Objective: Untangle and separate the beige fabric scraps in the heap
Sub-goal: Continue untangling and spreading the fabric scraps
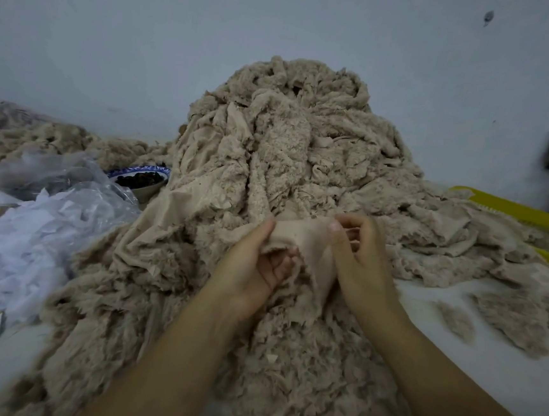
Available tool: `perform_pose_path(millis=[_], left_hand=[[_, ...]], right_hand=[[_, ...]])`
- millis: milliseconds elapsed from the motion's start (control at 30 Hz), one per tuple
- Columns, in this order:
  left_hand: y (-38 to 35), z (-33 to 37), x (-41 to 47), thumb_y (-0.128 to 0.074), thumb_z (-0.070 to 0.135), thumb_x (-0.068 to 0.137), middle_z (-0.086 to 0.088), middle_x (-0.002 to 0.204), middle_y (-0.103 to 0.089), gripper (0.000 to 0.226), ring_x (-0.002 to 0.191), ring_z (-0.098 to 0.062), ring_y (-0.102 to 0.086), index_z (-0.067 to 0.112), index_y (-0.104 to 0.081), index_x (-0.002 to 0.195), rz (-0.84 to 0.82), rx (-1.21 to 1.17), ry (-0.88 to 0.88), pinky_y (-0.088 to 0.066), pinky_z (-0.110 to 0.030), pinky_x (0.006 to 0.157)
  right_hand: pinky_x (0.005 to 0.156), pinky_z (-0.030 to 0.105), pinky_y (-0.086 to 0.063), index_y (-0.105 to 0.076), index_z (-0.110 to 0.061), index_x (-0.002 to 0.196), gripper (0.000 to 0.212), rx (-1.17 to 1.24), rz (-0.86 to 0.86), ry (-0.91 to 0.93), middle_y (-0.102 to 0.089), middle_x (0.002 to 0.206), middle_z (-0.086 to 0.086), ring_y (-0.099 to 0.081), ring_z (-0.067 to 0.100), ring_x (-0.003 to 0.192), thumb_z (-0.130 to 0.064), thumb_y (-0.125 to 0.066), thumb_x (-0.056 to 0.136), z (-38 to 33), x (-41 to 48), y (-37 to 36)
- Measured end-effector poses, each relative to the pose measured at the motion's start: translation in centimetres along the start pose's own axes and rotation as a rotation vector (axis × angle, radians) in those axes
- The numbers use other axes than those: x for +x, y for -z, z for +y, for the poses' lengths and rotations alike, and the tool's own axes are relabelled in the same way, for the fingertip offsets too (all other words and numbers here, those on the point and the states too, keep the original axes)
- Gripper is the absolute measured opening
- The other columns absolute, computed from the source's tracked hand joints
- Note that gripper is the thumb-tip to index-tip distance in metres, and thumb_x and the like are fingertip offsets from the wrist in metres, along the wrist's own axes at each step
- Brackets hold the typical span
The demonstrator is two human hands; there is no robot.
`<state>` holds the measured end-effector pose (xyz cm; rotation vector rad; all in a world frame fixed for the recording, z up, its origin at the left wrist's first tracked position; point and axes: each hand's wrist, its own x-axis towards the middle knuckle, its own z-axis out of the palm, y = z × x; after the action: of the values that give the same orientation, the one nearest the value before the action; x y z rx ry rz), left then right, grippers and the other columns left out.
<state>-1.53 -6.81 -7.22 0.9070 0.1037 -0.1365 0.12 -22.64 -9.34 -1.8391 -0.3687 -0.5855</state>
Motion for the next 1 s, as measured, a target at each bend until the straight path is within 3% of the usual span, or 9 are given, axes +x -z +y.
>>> perform_pose_path(millis=[67, 167, 300, 533, 767, 900, 933, 1000], left_hand=[[0.2, 0.2, 0.0, -0.057, 0.031, 0.098, -0.013, 0.08, -0.073, 0.03, 0.064, -0.017, -0.071, 0.004, -0.068, 0.102, -0.033, -0.094, -0.015, -0.059, -0.023, 0.055], [0.2, 0.1, -0.1, -0.05, 0.037, 0.102, -0.011, 0.089, -0.075, 0.038, 0.075, -0.017, -0.074, 0.005, -0.069, 0.108, -0.078, -0.05, -0.009, -0.061, -0.026, 0.065], [-0.3, -0.2, -0.4, -0.043, 0.041, 0.104, -0.013, 0.104, -0.075, 0.047, 0.089, -0.019, -0.074, 0.005, -0.068, 0.12, -0.098, 0.076, 0.002, -0.06, -0.027, 0.074], [-0.3, -0.3, -0.7, -0.035, 0.045, 0.106, -0.017, 0.119, -0.071, 0.053, 0.106, -0.024, -0.07, 0.007, -0.059, 0.133, -0.177, 0.218, 0.035, -0.059, -0.032, 0.085], [-0.2, -1.2, -0.3, -0.036, 0.05, 0.104, -0.013, 0.109, -0.075, 0.053, 0.095, -0.019, -0.072, 0.013, -0.068, 0.124, -0.149, 0.371, 0.004, -0.059, -0.03, 0.079], [0.4, -1.3, 0.1, -0.046, 0.056, 0.099, -0.01, 0.074, -0.075, 0.058, 0.067, -0.016, -0.071, 0.018, -0.08, 0.071, 0.163, 0.521, -0.137, -0.055, -0.032, 0.069], [0.7, -1.1, 0.2, -0.047, 0.058, 0.098, -0.008, 0.069, -0.073, 0.061, 0.062, -0.015, -0.07, 0.019, -0.078, 0.064, 0.231, 0.526, -0.158, -0.053, -0.032, 0.07], [1.1, -0.6, 0.6, -0.047, 0.059, 0.098, -0.008, 0.073, -0.075, 0.059, 0.066, -0.016, -0.072, 0.016, -0.079, 0.072, 0.289, 0.436, -0.165, -0.052, -0.032, 0.072]], right_hand=[[0.082, 0.005, -0.041, -0.05, -0.026, 0.103, 0.033, -0.072, -0.03, 0.115, -0.039, 0.11, -0.016, -0.047, -0.005, 0.101, -0.058, -0.049, 0.094, -0.6, -0.4, -0.2], [0.082, 0.014, -0.04, -0.05, -0.019, 0.097, 0.042, -0.239, -0.105, 0.184, -0.038, 0.105, -0.007, -0.044, 0.008, 0.099, -0.059, -0.053, 0.086, -0.9, -0.8, -1.1], [0.085, 0.03, -0.044, -0.052, -0.01, 0.096, 0.034, -0.453, -0.076, 0.227, -0.035, 0.106, -0.003, -0.044, 0.018, 0.102, -0.037, -0.068, 0.085, -0.4, -0.6, -1.2], [0.08, 0.019, -0.03, -0.054, -0.012, 0.092, 0.017, -0.481, -0.063, 0.249, -0.036, 0.107, -0.004, -0.039, 0.013, 0.102, -0.023, -0.067, 0.089, -0.3, -0.7, -1.3], [0.077, 0.014, -0.028, -0.056, -0.008, 0.081, 0.014, -0.441, -0.102, 0.239, -0.044, 0.098, -0.001, -0.042, 0.015, 0.098, -0.012, -0.068, 0.088, -0.6, -0.6, -1.1], [0.076, 0.018, -0.032, -0.051, -0.013, 0.08, 0.018, -0.402, -0.171, 0.224, -0.046, 0.099, 0.0, -0.041, 0.013, 0.098, -0.016, -0.065, 0.091, -0.9, -0.7, -1.0], [0.078, 0.021, -0.034, -0.049, -0.013, 0.08, 0.019, -0.403, -0.194, 0.222, -0.046, 0.099, 0.001, -0.041, 0.013, 0.098, -0.016, -0.064, 0.092, -1.0, -0.8, -1.0], [0.081, 0.026, -0.037, -0.047, -0.013, 0.08, 0.02, -0.404, -0.229, 0.227, -0.046, 0.099, 0.002, -0.042, 0.015, 0.097, -0.017, -0.061, 0.093, -1.2, -0.8, -1.0]])
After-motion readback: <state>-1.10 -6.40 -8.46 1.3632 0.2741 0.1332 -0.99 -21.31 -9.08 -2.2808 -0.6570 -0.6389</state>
